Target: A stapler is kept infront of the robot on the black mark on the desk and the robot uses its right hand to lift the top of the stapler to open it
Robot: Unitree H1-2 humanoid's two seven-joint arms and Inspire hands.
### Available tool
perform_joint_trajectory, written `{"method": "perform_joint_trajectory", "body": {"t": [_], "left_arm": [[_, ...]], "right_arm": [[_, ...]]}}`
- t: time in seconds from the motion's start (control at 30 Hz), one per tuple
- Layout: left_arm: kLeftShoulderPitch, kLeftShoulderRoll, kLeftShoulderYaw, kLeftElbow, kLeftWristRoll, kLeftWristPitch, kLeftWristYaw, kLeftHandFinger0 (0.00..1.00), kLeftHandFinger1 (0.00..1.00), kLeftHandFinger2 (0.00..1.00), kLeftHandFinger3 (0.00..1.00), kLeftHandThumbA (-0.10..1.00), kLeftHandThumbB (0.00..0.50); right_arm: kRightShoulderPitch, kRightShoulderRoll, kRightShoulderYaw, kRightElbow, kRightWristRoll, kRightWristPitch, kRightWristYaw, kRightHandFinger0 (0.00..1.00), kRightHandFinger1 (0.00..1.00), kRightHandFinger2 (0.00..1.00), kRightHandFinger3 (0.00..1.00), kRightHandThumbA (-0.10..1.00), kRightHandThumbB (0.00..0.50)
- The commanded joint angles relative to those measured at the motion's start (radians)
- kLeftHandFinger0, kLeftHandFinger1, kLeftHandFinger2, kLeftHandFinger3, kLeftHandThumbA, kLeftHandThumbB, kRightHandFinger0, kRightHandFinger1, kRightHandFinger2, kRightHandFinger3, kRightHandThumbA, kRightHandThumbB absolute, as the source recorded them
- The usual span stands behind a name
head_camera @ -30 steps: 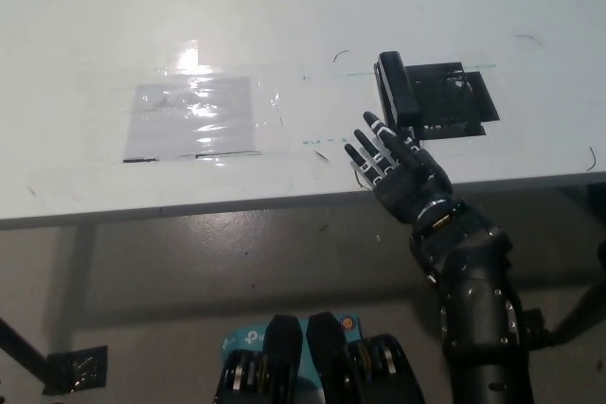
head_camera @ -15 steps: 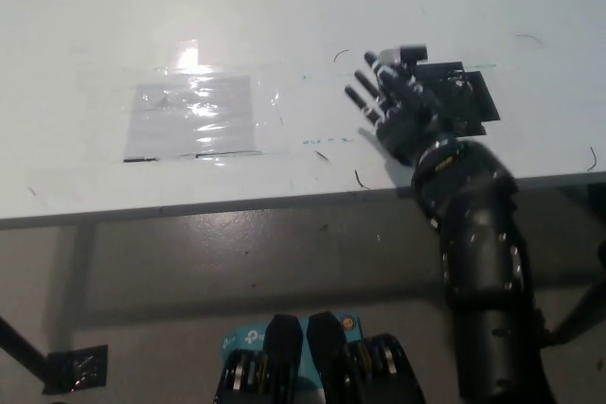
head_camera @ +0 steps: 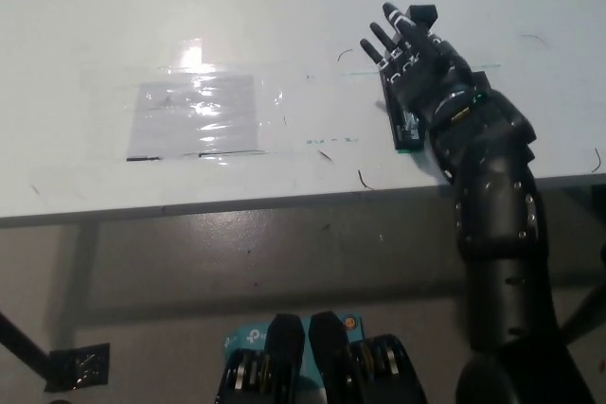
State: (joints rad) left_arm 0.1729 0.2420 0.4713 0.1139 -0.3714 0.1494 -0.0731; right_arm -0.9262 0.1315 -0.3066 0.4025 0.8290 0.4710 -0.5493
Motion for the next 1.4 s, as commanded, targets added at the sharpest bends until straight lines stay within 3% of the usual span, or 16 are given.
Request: {"method": "perform_joint_trajectory", "body": {"t": [0.0,0.23,0.43,0.57,0.77,0.9,1.0,1.1,1.2,1.23,1.33,1.37], "left_arm": [[0.006,0.023,0.012,-0.029,-0.014,-0.008,-0.002,0.59,0.63,0.78,0.92,0.33,0.150],[0.005,0.031,0.010,-0.014,-0.018,-0.017,-0.016,0.59,0.63,0.77,0.90,0.34,0.154],[0.011,0.032,0.005,-0.029,-0.007,-0.003,-0.006,0.63,0.64,0.77,0.92,0.34,0.157],[0.011,0.033,0.003,-0.027,-0.006,-0.003,-0.008,0.62,0.65,0.77,0.91,0.34,0.147],[0.022,0.031,0.005,-0.029,-0.022,0.000,-0.020,0.62,0.64,0.77,0.91,0.33,0.170],[0.029,0.034,0.000,-0.031,-0.005,-0.007,-0.014,0.62,0.63,0.77,0.93,0.34,0.142],[0.023,0.036,0.001,-0.004,0.007,-0.033,-0.010,0.55,0.58,0.72,0.90,0.34,0.151],[0.021,0.043,0.001,0.019,0.008,-0.055,-0.022,0.55,0.57,0.71,0.90,0.37,0.167],[0.037,0.047,0.006,-0.039,0.010,-0.014,-0.003,0.56,0.59,0.74,0.94,0.37,0.141],[0.044,0.065,0.031,-0.066,-0.012,0.008,0.000,0.51,0.57,0.74,0.91,0.33,0.126],[0.042,0.063,0.023,-0.076,0.000,0.018,0.001,0.51,0.57,0.75,0.91,0.33,0.133],[0.026,0.070,0.014,-0.024,0.011,-0.010,-0.012,0.56,0.61,0.77,0.93,0.37,0.165]], "right_arm": [[-0.109,-0.051,-0.014,0.028,-0.043,-0.048,0.077,0.65,0.73,0.82,1.00,0.72,0.000],[-0.159,-0.075,-0.014,0.170,-0.085,-0.095,0.116,0.58,0.67,0.76,1.00,0.69,0.000],[-0.268,-0.103,-0.024,0.418,-0.118,-0.195,0.201,0.60,0.71,0.79,1.00,0.66,0.000],[-0.363,-0.113,-0.015,0.605,-0.162,-0.280,0.234,0.49,0.60,0.69,0.97,0.63,0.000],[-0.451,-0.108,-0.018,0.787,-0.198,-0.372,0.262,0.44,0.56,0.64,0.91,0.60,0.000],[-0.501,-0.097,-0.004,0.867,-0.237,-0.428,0.264,0.42,0.54,0.63,0.88,0.57,0.000],[-0.527,-0.096,0.005,0.913,-0.266,-0.454,0.248,0.38,0.52,0.62,0.84,0.57,0.000],[-0.539,-0.101,0.008,0.948,-0.289,-0.471,0.231,0.35,0.49,0.62,0.85,0.59,0.000],[-0.542,-0.102,-0.008,0.961,-0.288,-0.483,0.234,0.38,0.51,0.65,0.88,0.61,0.000],[-0.537,-0.090,-0.024,0.958,-0.276,-0.496,0.238,0.38,0.51,0.64,0.88,0.61,0.000],[-0.525,-0.099,-0.032,0.949,-0.284,-0.496,0.243,0.39,0.52,0.64,0.88,0.61,0.000],[-0.502,-0.112,-0.032,0.928,-0.286,-0.478,0.255,0.37,0.50,0.60,0.84,0.60,0.000]]}}
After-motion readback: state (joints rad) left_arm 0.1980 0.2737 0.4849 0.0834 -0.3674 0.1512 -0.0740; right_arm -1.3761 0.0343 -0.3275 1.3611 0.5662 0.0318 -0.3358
